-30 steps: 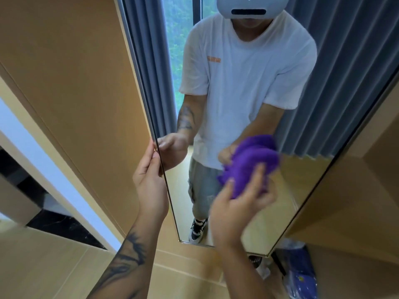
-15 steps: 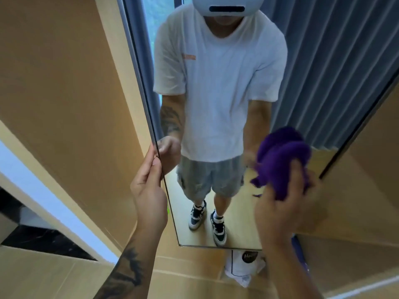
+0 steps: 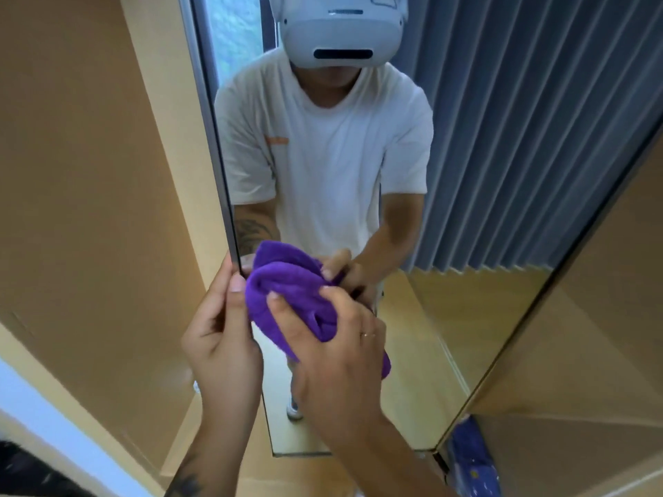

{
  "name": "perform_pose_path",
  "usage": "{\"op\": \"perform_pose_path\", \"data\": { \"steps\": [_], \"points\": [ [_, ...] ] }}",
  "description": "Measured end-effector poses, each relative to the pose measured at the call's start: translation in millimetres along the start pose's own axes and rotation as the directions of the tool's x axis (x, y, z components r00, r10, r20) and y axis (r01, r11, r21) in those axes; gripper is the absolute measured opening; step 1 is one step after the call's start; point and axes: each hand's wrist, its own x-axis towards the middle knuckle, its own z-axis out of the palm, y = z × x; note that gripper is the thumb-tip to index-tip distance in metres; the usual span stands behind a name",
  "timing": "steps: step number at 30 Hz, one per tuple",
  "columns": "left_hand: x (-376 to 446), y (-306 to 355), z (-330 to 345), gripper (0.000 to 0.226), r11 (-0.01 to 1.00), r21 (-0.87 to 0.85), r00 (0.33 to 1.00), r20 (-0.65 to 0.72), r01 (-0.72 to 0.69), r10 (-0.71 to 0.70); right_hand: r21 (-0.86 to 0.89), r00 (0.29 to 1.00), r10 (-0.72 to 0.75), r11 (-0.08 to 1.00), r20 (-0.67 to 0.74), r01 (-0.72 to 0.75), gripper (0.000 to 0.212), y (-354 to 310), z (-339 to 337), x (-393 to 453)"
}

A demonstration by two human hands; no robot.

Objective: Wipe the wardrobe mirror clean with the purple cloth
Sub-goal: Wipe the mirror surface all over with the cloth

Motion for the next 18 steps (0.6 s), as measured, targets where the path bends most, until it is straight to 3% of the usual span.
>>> {"op": "perform_pose_path", "data": {
  "steps": [2, 5, 10, 18],
  "points": [
    [4.0, -2.1, -1.9, 0.039, 0.999, -0.025, 0.999, 0.024, -0.021, 0.021, -0.075, 0.989, -0.147, 0.986, -0.005, 0.146, 0.073, 14.7, -9.6, 10.2],
    [9.7, -6.5, -4.7, 0.035, 0.993, -0.081, 0.992, 0.085, -0.083, 0.090, -0.159, 0.949, -0.315, 0.936, 0.016, 0.313, 0.054, 29.4, -29.8, 29.8],
    [15.2, -15.9, -6.1, 0.031, 0.978, -0.059, 0.969, 0.135, -0.201, 0.208, -0.216, 0.919, -0.393, 0.894, 0.044, 0.392, 0.053, 38.6, -35.5, 40.1],
    [21.1, -30.3, 2.0, 0.029, 0.952, -0.101, 0.951, 0.081, -0.289, 0.298, -0.174, 0.852, -0.515, 0.851, -0.095, 0.495, 0.058, 52.6, -13.9, 42.7]
  ]
}}
